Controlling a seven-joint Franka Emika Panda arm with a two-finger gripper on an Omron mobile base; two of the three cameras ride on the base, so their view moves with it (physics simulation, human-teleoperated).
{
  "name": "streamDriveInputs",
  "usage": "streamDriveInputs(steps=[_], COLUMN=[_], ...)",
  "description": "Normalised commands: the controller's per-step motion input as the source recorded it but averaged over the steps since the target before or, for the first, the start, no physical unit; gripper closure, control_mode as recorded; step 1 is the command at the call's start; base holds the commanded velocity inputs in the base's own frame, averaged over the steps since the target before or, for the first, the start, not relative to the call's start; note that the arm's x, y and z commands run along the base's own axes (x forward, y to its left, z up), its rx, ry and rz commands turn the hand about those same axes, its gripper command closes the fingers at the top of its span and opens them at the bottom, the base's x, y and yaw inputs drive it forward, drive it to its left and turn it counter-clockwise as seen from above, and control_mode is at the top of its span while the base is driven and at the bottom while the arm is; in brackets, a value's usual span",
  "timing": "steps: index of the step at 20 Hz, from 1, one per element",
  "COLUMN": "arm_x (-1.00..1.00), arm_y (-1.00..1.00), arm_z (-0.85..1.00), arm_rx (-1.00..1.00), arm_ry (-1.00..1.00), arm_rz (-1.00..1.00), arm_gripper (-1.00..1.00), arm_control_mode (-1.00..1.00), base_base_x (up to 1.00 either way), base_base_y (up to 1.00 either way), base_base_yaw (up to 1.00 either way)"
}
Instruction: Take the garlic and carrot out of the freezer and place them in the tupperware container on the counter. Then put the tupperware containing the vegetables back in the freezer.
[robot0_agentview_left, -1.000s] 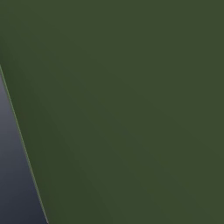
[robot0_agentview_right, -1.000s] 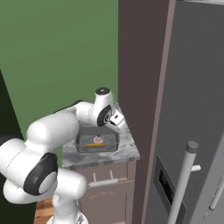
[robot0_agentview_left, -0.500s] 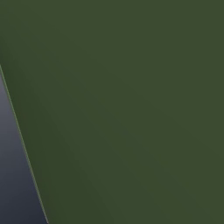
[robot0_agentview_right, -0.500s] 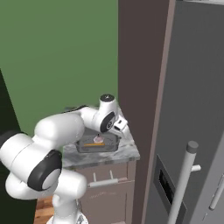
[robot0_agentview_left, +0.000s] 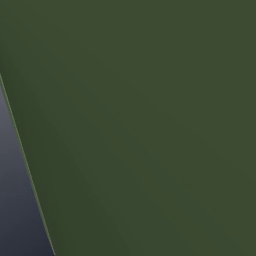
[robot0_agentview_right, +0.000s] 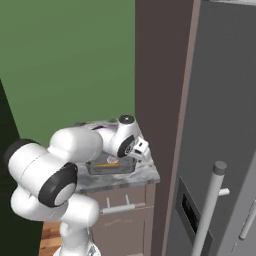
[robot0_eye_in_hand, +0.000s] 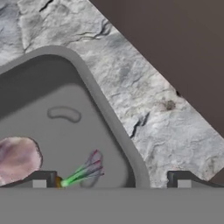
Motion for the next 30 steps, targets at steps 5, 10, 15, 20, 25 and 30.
streamDriveInputs(steps=[5,10,15,20,25,30], arm_x=[0.31,0.41,0.06,0.02,0.0,-0.02], arm_y=[0.0,-0.04,0.0,0.0,0.0,0.02], arm_z=[-0.18,-0.13,-0.29,-0.39,-0.26,-0.02], arm_rx=[0.0,0.0,0.0,0.0,0.0,0.0], arm_ry=[0.0,0.0,0.04,0.08,0.06,0.01], arm_rz=[0.08,0.06,0.04,0.03,0.03,0.03], arm_gripper=[-1.0,-1.0,-1.0,-1.0,1.0,1.0], arm_control_mode=[-1.0,-1.0,-1.0,-1.0,-1.0,-1.0], base_base_x=[0.0,0.0,0.0,0.0,0.0,0.0], base_base_y=[0.0,0.0,0.0,0.0,0.0,0.0], base_base_yaw=[0.0,0.0,0.0,0.0,0.0,0.0])
